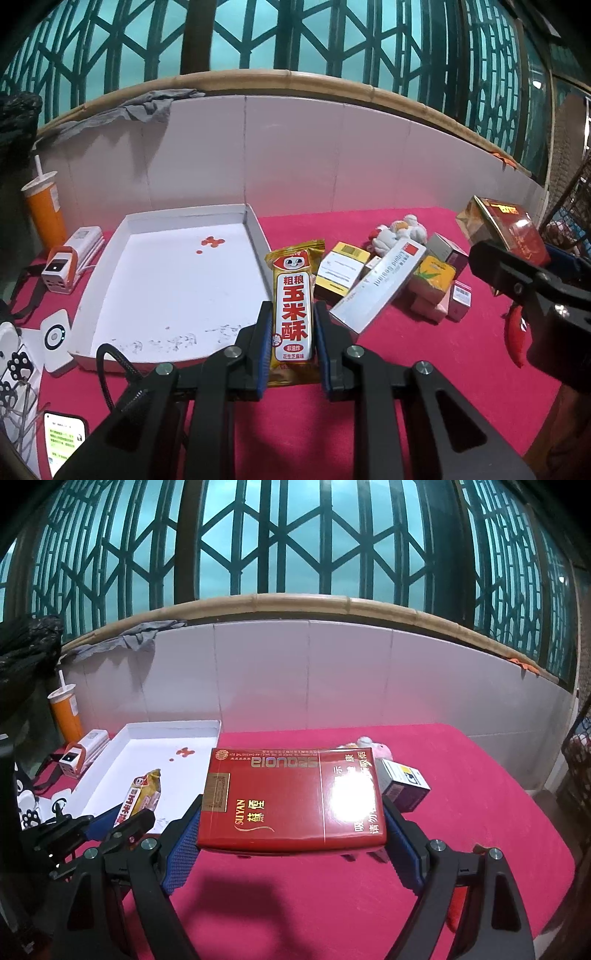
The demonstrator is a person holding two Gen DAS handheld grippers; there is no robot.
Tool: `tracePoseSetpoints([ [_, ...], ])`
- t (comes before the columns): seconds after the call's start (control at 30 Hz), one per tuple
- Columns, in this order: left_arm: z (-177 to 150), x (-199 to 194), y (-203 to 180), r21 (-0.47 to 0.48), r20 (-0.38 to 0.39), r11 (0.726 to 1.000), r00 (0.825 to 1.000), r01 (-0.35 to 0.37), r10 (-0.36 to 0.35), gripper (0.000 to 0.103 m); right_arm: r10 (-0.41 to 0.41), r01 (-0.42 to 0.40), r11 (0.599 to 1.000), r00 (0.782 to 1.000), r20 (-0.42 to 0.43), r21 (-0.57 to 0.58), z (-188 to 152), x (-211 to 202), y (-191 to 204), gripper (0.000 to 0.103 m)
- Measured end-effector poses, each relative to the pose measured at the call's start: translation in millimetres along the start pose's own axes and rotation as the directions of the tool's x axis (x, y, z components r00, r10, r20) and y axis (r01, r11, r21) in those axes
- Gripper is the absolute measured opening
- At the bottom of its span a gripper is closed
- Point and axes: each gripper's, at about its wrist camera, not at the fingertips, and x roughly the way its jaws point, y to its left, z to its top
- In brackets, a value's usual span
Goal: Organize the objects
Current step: 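Carry the red pack and snack bar over the white box tray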
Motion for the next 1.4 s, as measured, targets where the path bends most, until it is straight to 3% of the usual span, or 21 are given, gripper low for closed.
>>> tracePoseSetpoints([
  [0.8,38.3,3.8,53.5,-0.054,0.01,0.983,0.984,-0.178,0.179,0.02,0.055,-0.055,0.998,0.998,0.025,0.0,39.4,20.4,36.4,0.091],
  [1.4,67.3,21.8,89.2,-0.071,0.001,0.952,0.955,-0.297,0.298,0.02,0.12,-0.12,0.993,0.993,0.009,-0.01,64.6,48.6,71.0,0.091],
])
